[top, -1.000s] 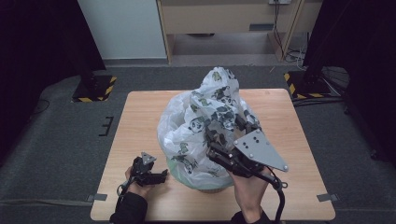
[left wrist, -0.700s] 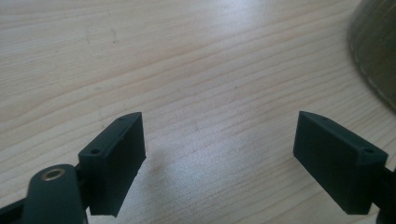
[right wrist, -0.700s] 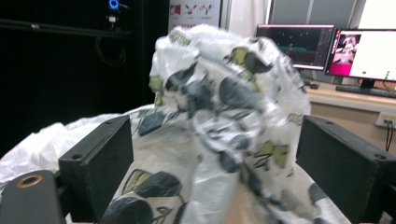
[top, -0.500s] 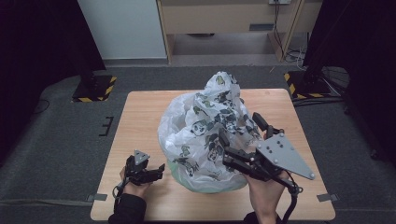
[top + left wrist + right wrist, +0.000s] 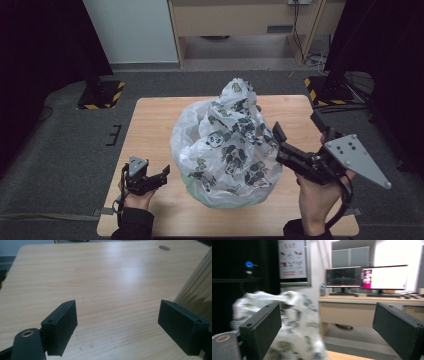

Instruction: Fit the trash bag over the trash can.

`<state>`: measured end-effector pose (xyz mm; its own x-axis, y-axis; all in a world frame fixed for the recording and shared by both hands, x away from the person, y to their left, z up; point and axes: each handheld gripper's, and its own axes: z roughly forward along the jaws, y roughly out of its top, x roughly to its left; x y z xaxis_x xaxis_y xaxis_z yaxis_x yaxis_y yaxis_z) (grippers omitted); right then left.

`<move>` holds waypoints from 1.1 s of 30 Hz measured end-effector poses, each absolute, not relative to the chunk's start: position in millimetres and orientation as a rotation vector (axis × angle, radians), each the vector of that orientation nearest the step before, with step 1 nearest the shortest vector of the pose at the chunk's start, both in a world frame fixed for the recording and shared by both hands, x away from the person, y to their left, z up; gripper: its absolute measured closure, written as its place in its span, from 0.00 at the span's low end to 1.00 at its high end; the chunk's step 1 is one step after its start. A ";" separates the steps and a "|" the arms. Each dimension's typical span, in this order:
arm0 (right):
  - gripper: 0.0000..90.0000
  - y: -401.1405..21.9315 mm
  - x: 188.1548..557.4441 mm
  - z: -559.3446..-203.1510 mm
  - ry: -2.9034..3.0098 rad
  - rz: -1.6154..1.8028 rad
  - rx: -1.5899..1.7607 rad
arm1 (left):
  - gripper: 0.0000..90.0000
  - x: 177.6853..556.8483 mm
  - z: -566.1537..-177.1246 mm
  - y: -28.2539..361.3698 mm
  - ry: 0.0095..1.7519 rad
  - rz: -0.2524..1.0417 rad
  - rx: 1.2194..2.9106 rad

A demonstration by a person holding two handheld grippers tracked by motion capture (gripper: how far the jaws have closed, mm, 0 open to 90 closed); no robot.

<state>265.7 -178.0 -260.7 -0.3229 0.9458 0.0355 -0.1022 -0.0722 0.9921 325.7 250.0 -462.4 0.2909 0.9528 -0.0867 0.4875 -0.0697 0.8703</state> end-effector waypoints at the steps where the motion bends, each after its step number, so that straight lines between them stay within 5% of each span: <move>1: 0.09 -183.4 267.2 -262.2 1.329 1.519 0.999 | 0.17 325.0 -458.8 250.2 1.317 0.682 1.682; 10: 0.09 -214.2 291.4 -298.2 1.366 1.380 1.097 | 0.15 319.6 -421.9 247.6 1.259 0.736 1.600; 33: 0.09 -215.8 314.4 -344.8 1.497 1.305 1.133 | 0.12 314.6 -332.2 194.1 1.032 0.735 1.526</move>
